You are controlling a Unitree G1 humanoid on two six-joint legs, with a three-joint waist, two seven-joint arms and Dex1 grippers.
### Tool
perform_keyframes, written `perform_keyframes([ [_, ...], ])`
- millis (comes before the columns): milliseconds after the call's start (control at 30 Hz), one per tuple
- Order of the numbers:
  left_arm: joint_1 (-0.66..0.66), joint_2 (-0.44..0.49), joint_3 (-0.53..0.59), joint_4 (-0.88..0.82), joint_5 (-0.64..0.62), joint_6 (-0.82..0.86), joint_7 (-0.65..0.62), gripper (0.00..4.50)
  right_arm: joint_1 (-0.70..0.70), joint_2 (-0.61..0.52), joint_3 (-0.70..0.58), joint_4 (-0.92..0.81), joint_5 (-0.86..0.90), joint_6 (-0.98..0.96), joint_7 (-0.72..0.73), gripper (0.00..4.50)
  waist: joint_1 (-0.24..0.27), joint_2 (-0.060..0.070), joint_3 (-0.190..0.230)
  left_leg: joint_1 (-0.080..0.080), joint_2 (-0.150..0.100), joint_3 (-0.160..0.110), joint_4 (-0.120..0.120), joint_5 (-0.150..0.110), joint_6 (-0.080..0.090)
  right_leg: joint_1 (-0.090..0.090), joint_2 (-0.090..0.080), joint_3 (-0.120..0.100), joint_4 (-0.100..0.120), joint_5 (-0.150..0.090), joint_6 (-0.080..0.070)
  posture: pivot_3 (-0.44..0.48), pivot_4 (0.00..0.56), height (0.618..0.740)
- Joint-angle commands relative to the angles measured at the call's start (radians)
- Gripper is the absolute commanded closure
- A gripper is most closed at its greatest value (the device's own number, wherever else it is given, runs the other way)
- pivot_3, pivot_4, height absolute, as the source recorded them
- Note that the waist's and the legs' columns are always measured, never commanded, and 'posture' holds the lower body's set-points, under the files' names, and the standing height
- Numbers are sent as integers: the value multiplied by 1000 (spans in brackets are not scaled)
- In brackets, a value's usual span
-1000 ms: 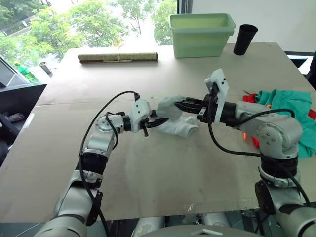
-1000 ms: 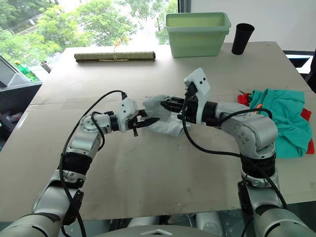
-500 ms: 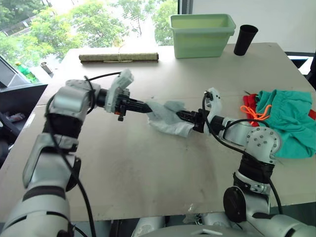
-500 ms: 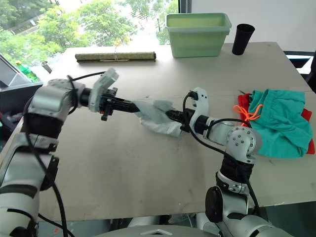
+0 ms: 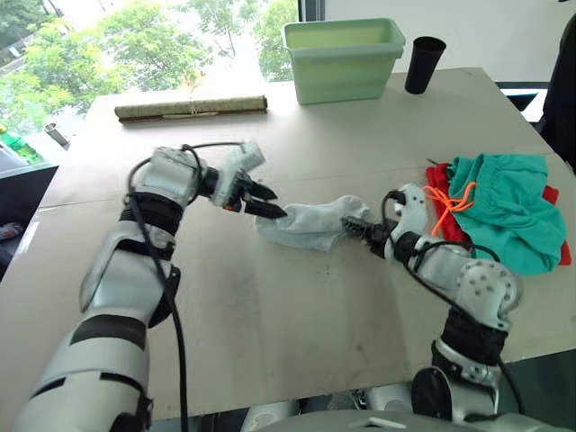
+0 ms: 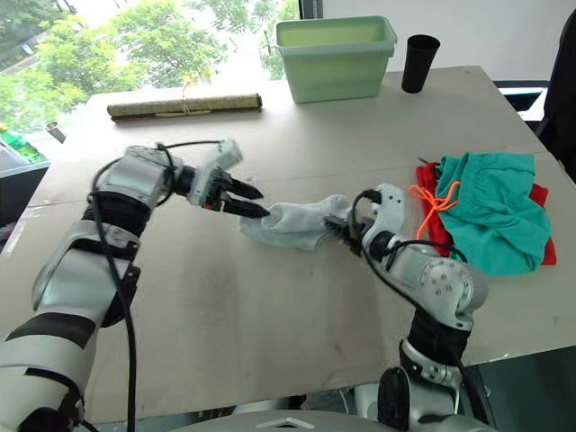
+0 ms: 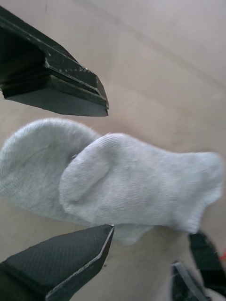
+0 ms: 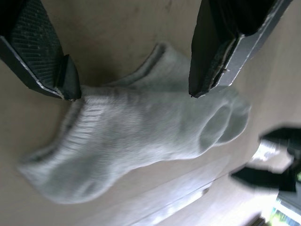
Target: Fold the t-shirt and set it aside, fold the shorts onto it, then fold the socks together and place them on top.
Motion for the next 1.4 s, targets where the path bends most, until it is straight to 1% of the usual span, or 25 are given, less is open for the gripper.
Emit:
perform_keyframes([
  [33, 101, 3, 95, -208, -60, -40, 75, 699, -24, -163, 135, -97, -51, -158, 115, 706, 4, -1, -1, 0, -1, -1, 0, 0, 0, 0, -1, 0, -1, 0, 0, 0, 150, 740],
  [100, 226, -6, 125, -379, -56, -112, 145, 699, -25, -411, 360, -101, -236, -391, 242, 706, 8, 1, -1, 2, -4, -1, 0, 0, 0, 1, -3, 1, -1, 0, 0, 0, 150, 740],
  [133, 286, -19, 144, -468, -70, -108, 180, 699, -25, -492, 432, -88, -293, -480, 293, 706, 10, 0, -1, 3, -6, -1, -1, 0, 0, 1, -4, 2, -1, 0, 0, 0, 150, 740],
  [167, 333, -32, 159, -537, -81, -97, 217, 699, -25, -541, 477, -71, -324, -545, 338, 706, 11, 0, -1, 3, -6, -1, 0, 0, 0, 1, -3, 1, -2, 0, 0, 0, 150, 740],
  [233, 400, -49, 173, -623, -83, -94, 274, 699, -24, -587, 525, -34, -355, -625, 397, 706, 17, -4, -1, 3, -5, -1, 0, 0, 0, 1, -3, 1, -2, 0, 1, 0, 150, 740],
  [267, 436, -53, 164, -659, -67, -123, 294, 699, -26, -612, 560, -1, -398, -677, 423, 706, 23, -5, 0, 2, -4, -1, 0, 0, 0, 1, -2, 1, -2, 0, 1, 0, 150, 740],
  [333, 483, -60, 144, -694, -33, -155, 341, 699, -31, -634, 605, 62, -466, -761, 456, 706, 28, -6, -1, 2, -4, -1, 1, 0, 0, 0, -1, 1, -2, 0, 1, 0, 150, 740],
  [433, 514, -60, 110, -685, 12, -214, 381, 699, -39, -623, 629, 123, -512, -824, 487, 706, 47, -7, -1, 3, -4, 0, 1, 0, 0, 2, -2, 3, -3, 0, 1, 0, 150, 740],
  [500, 521, -69, 100, -660, 31, -237, 406, 699, -43, -619, 647, 165, -552, -858, 506, 706, 56, -7, -1, 3, -4, 0, 2, 0, 0, 1, -2, 3, -3, 0, 1, 0, 150, 740],
  [567, 521, -67, 79, -613, 69, -294, 426, 699, -44, -606, 652, 206, -586, -878, 508, 706, 61, -7, -1, 3, -4, 0, 2, 0, 0, 2, -2, 2, -3, 0, 1, 0, 150, 740],
  [633, 519, -63, 67, -583, 77, -329, 419, 699, -44, -590, 649, 231, -607, -889, 511, 706, 61, -8, -1, 3, -4, 0, 2, 0, 0, 2, -2, 2, -2, 0, 1, 0, 150, 740],
  [733, 511, -65, 46, -530, 85, -364, 409, 669, -45, -572, 632, 258, -627, -895, 518, 1469, 60, -8, -1, 3, -4, 0, 2, 0, 0, 1, -2, 2, -2, 0, 1, 0, 150, 740],
  [767, 509, -63, 38, -514, 89, -377, 403, 669, -44, -569, 628, 262, -632, -894, 522, 1926, 59, -8, -1, 3, -4, 0, 2, 0, 0, 1, -2, 2, -2, 0, 1, 0, 150, 740],
  [800, 505, -61, 29, -492, 101, -403, 402, 927, -43, -567, 624, 265, -638, -895, 525, 2430, 58, -8, -1, 3, -4, 0, 2, 0, 0, 1, -2, 1, -2, 0, 1, 0, 150, 740],
  [833, 502, -60, 23, -477, 110, -422, 402, 1248, -42, -565, 621, 268, -642, -896, 527, 3052, 58, -8, -1, 3, -4, 0, 2, 0, 0, 1, -2, 1, -2, 0, 1, 0, 150, 740],
  [867, 499, -61, 20, -465, 116, -435, 403, 1582, -41, -563, 619, 269, -646, -897, 529, 3515, 58, -8, -1, 3, -4, 0, 2, 0, 0, 1, -2, 1, -2, 0, 1, 0, 150, 740],
  [933, 474, -73, 11, -412, 115, -461, 387, 2334, -38, -566, 619, 261, -652, -894, 542, 4284, 58, -8, -1, 3, -4, 0, 2, 0, 0, 1, -2, 1, -2, 0, 1, 0, 150, 740],
  [967, 462, -79, 8, -389, 112, -469, 380, 2893, -38, -566, 618, 256, -655, -891, 548, 4500, 59, -8, -1, 3, -4, 0, 2, 0, 0, 1, -2, 0, -2, 0, 1, 0, 150, 740],
  [1067, 409, -80, 8, -316, 105, -507, 344, 4439, -43, -570, 606, 234, -663, -869, 561, 4500, 60, -8, -1, 2, -5, -1, 2, 0, 0, 1, -3, -1, -2, 0, 1, 0, 150, 740],
  [1200, 360, -90, 40, -268, 53, -499, 304, 4439, -58, -567, 594, 214, -675, -859, 577, 4500, 56, -8, -2, 2, -5, -1, 2, 0, 0, 1, -3, -2, -2, 0, 1, 0, 150, 740],
  [1400, 317, -90, 95, -263, -27, -461, 252, 4439, -111, -558, 574, 153, -654, -781, 620, 4500, 52, -8, -2, 2, -5, -1, 2, 0, 0, 1, -3, -2, -2, 0, 1, 0, 150, 740],
])
